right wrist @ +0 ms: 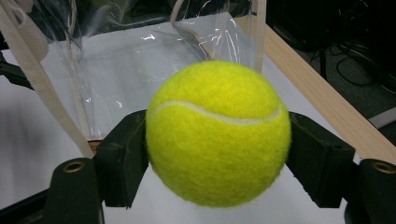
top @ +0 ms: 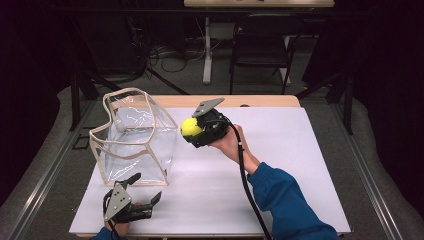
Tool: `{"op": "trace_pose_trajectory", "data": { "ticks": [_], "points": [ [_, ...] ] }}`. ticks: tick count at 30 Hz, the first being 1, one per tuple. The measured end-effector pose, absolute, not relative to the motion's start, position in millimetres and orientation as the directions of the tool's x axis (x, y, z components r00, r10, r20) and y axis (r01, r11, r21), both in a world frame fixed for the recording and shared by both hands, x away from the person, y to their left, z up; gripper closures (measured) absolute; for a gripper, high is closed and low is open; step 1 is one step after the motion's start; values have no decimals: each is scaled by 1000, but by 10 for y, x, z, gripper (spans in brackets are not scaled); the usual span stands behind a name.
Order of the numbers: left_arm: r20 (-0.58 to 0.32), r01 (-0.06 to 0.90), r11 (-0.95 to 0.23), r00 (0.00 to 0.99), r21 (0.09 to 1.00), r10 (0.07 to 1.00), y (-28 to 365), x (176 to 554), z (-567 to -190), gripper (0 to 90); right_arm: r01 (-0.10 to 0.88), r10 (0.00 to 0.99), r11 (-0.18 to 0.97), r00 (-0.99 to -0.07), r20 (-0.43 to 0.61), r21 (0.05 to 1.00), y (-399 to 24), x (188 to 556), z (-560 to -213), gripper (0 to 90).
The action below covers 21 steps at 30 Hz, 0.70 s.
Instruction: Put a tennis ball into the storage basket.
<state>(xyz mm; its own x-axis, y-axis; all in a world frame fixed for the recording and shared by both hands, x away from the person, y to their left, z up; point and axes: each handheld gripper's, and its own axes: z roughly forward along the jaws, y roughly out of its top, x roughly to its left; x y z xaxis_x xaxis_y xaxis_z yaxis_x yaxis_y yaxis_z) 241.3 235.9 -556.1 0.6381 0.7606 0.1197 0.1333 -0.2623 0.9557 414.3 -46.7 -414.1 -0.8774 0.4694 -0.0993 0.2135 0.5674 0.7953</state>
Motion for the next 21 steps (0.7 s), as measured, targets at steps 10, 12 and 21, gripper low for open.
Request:
{"op": "trace_pose_trajectory", "data": {
  "ticks": [10, 12, 21],
  "points": [
    [120, 132, -261, 637, 956, 762, 2364, 2413, -5561, 101, 217, 469, 579, -877, -104, 786, -421, 4203, -4082, 265],
    [119, 132, -260, 637, 956, 762, 2363, 2413, -5561, 101, 218, 470, 581, -876, -105, 784, -417, 4212, -4074, 266],
    [120, 133, -262, 635, 956, 763, 2360, 2416, -5561, 101, 217, 472, 581, -875, -107, 784, -409, 4240, -4005, 265]
  ]
}}
